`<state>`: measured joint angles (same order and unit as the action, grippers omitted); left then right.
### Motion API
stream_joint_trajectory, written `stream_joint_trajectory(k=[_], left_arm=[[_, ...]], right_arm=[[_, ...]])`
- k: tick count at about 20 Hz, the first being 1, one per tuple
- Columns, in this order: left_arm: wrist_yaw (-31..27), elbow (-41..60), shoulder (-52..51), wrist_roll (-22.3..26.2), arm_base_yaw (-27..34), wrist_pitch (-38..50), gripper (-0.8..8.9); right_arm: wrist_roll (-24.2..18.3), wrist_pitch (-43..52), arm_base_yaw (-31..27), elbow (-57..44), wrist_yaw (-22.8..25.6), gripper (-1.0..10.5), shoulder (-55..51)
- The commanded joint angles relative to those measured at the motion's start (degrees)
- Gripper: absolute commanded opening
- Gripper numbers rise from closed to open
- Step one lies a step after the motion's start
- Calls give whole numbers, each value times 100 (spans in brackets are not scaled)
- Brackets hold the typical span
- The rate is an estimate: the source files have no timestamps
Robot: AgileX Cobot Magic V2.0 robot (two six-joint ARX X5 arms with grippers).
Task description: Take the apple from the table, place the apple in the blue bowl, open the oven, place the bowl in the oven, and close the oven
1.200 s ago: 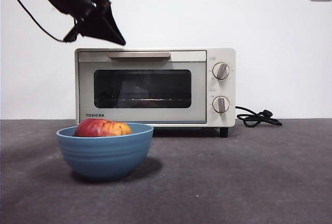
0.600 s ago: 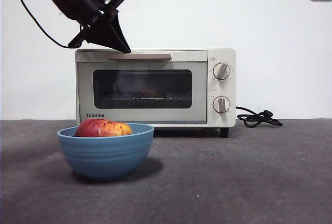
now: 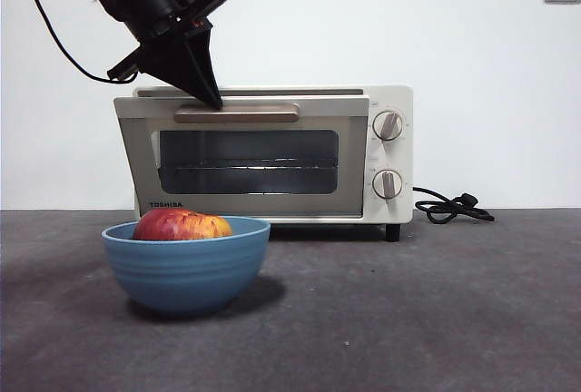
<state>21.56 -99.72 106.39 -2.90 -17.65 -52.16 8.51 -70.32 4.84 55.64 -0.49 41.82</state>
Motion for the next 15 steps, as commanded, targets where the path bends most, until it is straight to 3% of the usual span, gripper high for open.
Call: stream_joint_trajectory(k=[1, 15], left_arm=[[-409, 170, 280, 101, 66, -94, -6], [-984, 197, 127, 162, -310, -299, -6]], right_arm=[[-13, 50, -4, -57, -22, -11, -11], [-116, 216, -4, -57, -22, -12, -11]])
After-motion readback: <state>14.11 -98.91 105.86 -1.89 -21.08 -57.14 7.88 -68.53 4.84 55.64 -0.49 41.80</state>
